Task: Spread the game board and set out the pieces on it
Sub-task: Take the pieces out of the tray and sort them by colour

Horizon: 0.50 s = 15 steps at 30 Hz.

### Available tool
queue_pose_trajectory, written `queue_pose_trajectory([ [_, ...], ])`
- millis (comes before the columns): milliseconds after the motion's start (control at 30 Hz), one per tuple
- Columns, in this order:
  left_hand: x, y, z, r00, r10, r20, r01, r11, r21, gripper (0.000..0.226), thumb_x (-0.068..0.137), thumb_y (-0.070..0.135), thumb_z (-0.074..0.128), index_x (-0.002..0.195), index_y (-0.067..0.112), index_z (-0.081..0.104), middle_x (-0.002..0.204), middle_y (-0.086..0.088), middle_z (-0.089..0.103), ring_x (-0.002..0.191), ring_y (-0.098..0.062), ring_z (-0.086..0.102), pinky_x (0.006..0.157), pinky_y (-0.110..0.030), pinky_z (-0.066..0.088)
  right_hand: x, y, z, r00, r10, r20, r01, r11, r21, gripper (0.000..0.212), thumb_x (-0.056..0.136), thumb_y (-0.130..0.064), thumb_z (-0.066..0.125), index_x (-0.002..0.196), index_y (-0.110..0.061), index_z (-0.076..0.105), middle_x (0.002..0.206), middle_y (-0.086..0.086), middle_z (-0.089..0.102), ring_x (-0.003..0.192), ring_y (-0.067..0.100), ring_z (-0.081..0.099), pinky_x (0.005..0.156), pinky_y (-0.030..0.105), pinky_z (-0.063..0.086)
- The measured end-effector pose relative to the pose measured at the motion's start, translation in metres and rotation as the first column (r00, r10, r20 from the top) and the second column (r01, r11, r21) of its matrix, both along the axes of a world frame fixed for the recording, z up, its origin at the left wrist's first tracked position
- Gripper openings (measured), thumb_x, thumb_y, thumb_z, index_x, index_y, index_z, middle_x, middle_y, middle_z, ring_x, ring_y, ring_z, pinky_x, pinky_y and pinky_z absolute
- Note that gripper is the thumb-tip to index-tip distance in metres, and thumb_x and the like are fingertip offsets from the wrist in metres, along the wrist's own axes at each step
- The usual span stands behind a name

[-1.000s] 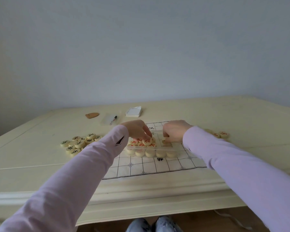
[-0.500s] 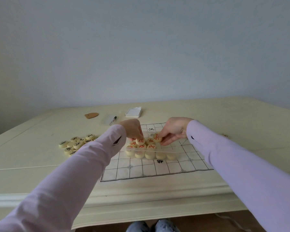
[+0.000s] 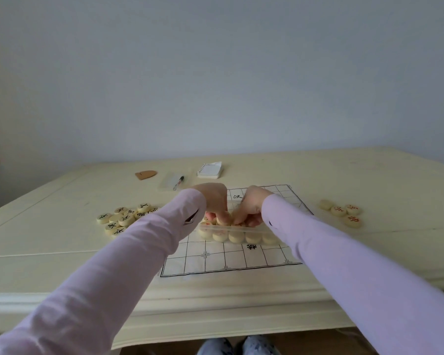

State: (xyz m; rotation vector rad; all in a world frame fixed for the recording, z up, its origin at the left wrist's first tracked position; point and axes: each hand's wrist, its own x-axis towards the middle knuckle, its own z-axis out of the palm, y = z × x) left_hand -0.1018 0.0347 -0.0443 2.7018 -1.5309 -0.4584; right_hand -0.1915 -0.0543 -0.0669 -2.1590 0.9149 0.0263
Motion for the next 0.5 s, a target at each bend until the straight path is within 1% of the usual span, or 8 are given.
queue_pose_trajectory([
  [67, -0.003, 0.001, 0.001, 1.000, -0.004, -0.008, 0.004, 1.000, 0.010, 0.031, 0.078, 0.026, 0.071, 0.100, 0.005, 0.071, 0.076, -0.003, 0.068, 0.073, -0.014, 0.065, 0.088, -0.030, 0.049, -0.004, 0.000, 0.003, 1.000, 0.003, -0.016, -0.003, 1.000, 0.029, 0.023, 0.073, -0.006, 0.078, 0.067, -0.010, 0.056, 0.068, 0.004, 0.059, 0.059, 0.016, 0.055, 0.081, 0.032, 0.053],
  [133, -0.004, 0.002, 0.001, 1.000, -0.002, -0.010, 0.002, 1.000, 0.012, 0.033, 0.078, 0.027, 0.071, 0.105, 0.008, 0.070, 0.068, 0.000, 0.066, 0.072, -0.014, 0.064, 0.090, -0.031, 0.048, -0.008, -0.002, 0.004, 1.000, 0.010, -0.029, -0.008, 0.997, 0.076, 0.022, 0.074, -0.006, 0.078, 0.069, -0.010, 0.057, 0.068, 0.003, 0.059, 0.060, 0.015, 0.056, 0.081, 0.031, 0.053],
  [167, -0.005, 0.002, 0.001, 1.000, 0.001, -0.011, -0.001, 1.000, 0.006, 0.034, 0.079, 0.027, 0.071, 0.108, 0.009, 0.069, 0.064, 0.001, 0.064, 0.071, -0.013, 0.062, 0.089, -0.029, 0.047, -0.009, -0.003, 0.005, 0.999, 0.013, -0.030, -0.010, 0.995, 0.096, 0.021, 0.073, -0.007, 0.079, 0.070, -0.010, 0.058, 0.070, 0.003, 0.059, 0.062, 0.016, 0.057, 0.082, 0.032, 0.053],
  [233, -0.004, 0.003, 0.000, 0.999, 0.010, -0.030, -0.011, 1.000, -0.021, 0.035, 0.079, 0.026, 0.071, 0.110, 0.012, 0.069, 0.059, 0.003, 0.060, 0.069, -0.013, 0.059, 0.081, -0.026, 0.046, -0.010, -0.004, 0.004, 1.000, -0.003, 0.001, 0.002, 0.989, 0.146, 0.021, 0.071, -0.005, 0.080, 0.077, -0.009, 0.060, 0.075, 0.005, 0.062, 0.067, 0.018, 0.061, 0.080, 0.032, 0.055],
  [300, -0.003, 0.003, -0.002, 0.999, 0.023, -0.034, -0.024, 0.999, -0.041, 0.034, 0.078, 0.025, 0.072, 0.110, 0.014, 0.068, 0.059, 0.004, 0.059, 0.068, -0.013, 0.058, 0.075, -0.024, 0.045, -0.010, -0.004, 0.002, 0.999, -0.016, 0.035, 0.009, 0.983, 0.183, 0.024, 0.069, -0.001, 0.080, 0.082, -0.007, 0.060, 0.080, 0.007, 0.065, 0.071, 0.019, 0.063, 0.076, 0.031, 0.057],
  [333, -0.003, 0.003, -0.003, 0.999, 0.025, -0.030, -0.026, 0.999, -0.043, 0.035, 0.077, 0.025, 0.073, 0.110, 0.014, 0.068, 0.061, 0.003, 0.060, 0.068, -0.013, 0.059, 0.076, -0.024, 0.045, -0.010, -0.003, 0.001, 0.999, -0.014, 0.039, 0.007, 0.983, 0.184, 0.024, 0.069, 0.000, 0.080, 0.082, -0.007, 0.060, 0.080, 0.007, 0.064, 0.071, 0.020, 0.063, 0.075, 0.030, 0.057],
  [400, -0.002, 0.001, -0.005, 0.999, 0.025, -0.028, -0.026, 0.999, -0.037, 0.035, 0.075, 0.025, 0.075, 0.107, 0.012, 0.067, 0.064, 0.003, 0.061, 0.068, -0.013, 0.060, 0.078, -0.025, 0.046, -0.011, -0.002, 0.000, 0.998, -0.022, 0.053, 0.012, 0.983, 0.181, 0.022, 0.069, 0.001, 0.079, 0.077, -0.007, 0.060, 0.075, 0.007, 0.063, 0.065, 0.019, 0.061, 0.073, 0.030, 0.055],
  [500, -0.002, -0.002, -0.008, 1.000, 0.019, 0.003, -0.019, 1.000, 0.004, 0.019, 0.077, 0.026, 0.074, 0.086, 0.014, 0.063, 0.059, 0.003, 0.058, 0.063, -0.014, 0.056, 0.069, -0.023, 0.044, -0.013, -0.005, -0.002, 0.992, -0.079, 0.095, 0.061, 0.982, 0.177, 0.021, 0.069, 0.003, 0.078, 0.074, -0.007, 0.060, 0.070, 0.006, 0.061, 0.059, 0.017, 0.057, 0.071, 0.028, 0.055],
])
